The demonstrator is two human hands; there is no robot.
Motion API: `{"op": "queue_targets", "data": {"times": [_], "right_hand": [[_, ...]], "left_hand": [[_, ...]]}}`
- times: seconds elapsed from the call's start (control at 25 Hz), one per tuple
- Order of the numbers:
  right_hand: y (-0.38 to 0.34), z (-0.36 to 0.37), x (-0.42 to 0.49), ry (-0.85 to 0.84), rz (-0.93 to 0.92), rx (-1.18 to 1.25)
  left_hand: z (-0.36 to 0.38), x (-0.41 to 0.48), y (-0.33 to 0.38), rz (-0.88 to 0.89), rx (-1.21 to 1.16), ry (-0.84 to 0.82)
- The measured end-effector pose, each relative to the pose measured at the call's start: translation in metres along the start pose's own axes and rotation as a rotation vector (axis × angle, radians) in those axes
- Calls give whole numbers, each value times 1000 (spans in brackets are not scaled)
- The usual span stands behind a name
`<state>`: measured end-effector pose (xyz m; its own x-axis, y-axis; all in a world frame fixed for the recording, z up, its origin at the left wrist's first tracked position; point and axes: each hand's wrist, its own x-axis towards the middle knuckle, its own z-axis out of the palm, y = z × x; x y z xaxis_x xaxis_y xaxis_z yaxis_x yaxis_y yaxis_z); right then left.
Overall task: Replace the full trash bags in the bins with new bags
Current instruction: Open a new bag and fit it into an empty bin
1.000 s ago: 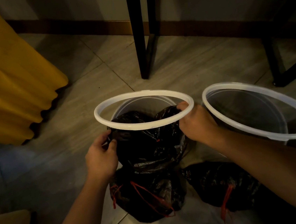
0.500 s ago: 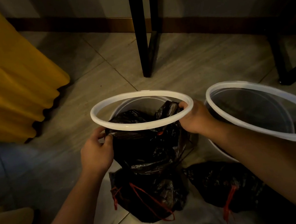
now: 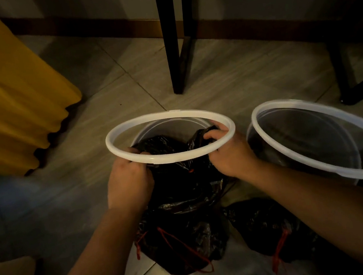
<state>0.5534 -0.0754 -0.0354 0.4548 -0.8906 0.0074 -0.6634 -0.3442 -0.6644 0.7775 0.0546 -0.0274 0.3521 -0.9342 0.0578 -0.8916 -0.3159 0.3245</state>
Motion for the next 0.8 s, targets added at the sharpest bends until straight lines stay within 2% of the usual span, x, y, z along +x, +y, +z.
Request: {"op": "queue_targets", "data": {"times": [0.08,0.12,0.24,0.32,0.4,0.52,0.6,0.68,0.8], "right_hand": [[-3,-3,8,-26,1,-15],[-3,-4,10,-20,2,-12],[-6,-9,14,82,-57,-39],[-8,-11,17,106,-103,-76],[-9,-10,24,105,-97,-105],[-4,-7,31,91,-36,-194],[0,-5,30,55,-9,-250],[1,-2,28,38,33,-205],[-2,-3,30,59,53,-134]], "left_hand": [[0,16,-5,-67,-25,-35],[0,19,-8,-43,-13,-51],[-5,19,-11,219,177,-187],[-7,19,-5,291,301,-221],[-6,24,-6,342,278,-201],[-14,34,-13,211,-30,-221],[-22,42,-27,155,-136,-129],[-28,52,-41,194,-93,-126],[-34,73,-45,182,19,-229]]}}
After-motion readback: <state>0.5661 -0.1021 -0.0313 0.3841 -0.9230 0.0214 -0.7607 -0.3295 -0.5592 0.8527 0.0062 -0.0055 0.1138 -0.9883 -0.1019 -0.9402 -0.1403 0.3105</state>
